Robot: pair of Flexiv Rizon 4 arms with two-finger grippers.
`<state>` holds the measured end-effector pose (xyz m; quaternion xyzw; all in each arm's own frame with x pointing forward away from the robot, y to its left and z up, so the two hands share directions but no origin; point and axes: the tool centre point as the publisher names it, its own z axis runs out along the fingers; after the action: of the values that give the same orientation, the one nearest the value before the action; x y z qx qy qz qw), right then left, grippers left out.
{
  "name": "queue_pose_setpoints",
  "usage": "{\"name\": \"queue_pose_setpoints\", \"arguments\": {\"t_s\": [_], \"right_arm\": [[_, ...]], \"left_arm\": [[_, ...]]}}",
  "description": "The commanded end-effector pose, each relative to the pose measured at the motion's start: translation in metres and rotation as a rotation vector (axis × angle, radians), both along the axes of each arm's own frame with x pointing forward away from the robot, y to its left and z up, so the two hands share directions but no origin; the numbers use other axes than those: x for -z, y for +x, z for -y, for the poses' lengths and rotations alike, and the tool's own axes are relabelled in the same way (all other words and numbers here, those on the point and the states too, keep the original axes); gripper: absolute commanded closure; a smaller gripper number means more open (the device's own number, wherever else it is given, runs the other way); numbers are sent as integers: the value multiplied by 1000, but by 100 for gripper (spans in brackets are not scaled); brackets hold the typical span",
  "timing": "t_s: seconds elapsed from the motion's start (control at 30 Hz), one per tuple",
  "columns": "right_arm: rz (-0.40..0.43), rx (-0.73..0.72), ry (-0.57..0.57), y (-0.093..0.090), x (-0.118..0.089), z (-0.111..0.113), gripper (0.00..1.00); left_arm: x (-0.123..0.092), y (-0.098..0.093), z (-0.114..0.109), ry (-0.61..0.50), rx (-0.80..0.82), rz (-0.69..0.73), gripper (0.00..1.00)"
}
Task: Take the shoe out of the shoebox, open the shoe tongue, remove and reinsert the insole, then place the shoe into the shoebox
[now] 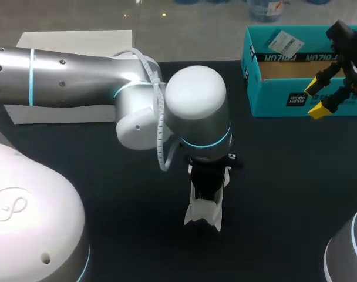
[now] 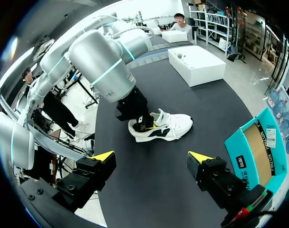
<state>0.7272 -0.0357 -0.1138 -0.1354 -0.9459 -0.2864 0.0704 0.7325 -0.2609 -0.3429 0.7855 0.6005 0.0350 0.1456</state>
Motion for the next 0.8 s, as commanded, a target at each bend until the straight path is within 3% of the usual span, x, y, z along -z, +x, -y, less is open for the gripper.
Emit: {"name": "queue_pose_setpoints", "arguments": {"t_s": [0.03, 0.47, 0.6, 0.8], "right_arm": [[-2, -1, -3, 2, 1, -1, 0], [-2, -1, -3, 2, 1, -1, 0], [-2, -1, -3, 2, 1, -1, 0], [-2, -1, -3, 2, 1, -1, 0]], "left_arm": [[-7, -4, 0, 12, -3, 11, 100], [8, -9, -24, 54, 3, -35, 100], [4, -18, -32, 57, 21, -37, 100], [-3, -2, -32, 52, 13, -4, 100]]}}
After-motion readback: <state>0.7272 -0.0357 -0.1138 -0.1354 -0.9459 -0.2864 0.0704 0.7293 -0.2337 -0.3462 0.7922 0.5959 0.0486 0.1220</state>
